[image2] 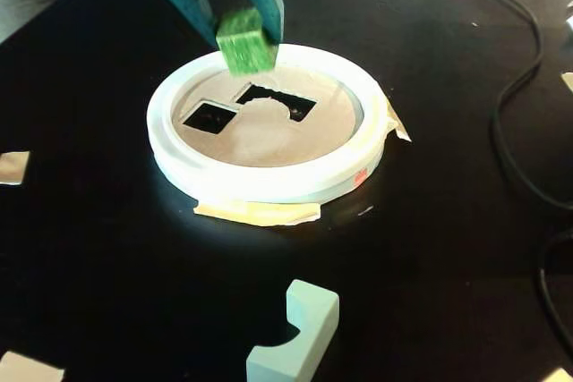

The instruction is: Pick up the square block and drop it in corresponding square shaped hole

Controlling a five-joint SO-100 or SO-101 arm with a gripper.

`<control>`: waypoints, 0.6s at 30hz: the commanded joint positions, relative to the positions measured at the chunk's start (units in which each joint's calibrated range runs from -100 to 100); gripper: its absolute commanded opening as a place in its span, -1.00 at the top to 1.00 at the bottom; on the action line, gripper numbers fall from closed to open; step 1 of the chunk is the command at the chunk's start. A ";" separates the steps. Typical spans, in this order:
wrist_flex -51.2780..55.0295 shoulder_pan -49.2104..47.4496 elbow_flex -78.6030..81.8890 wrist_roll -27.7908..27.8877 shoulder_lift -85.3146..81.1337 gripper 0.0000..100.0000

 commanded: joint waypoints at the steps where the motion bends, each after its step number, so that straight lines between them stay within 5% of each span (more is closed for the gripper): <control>1: 0.10 -6.78 1.27 -5.47 -4.50 0.45; 18: 0.10 -14.15 21.49 -9.77 -1.64 0.45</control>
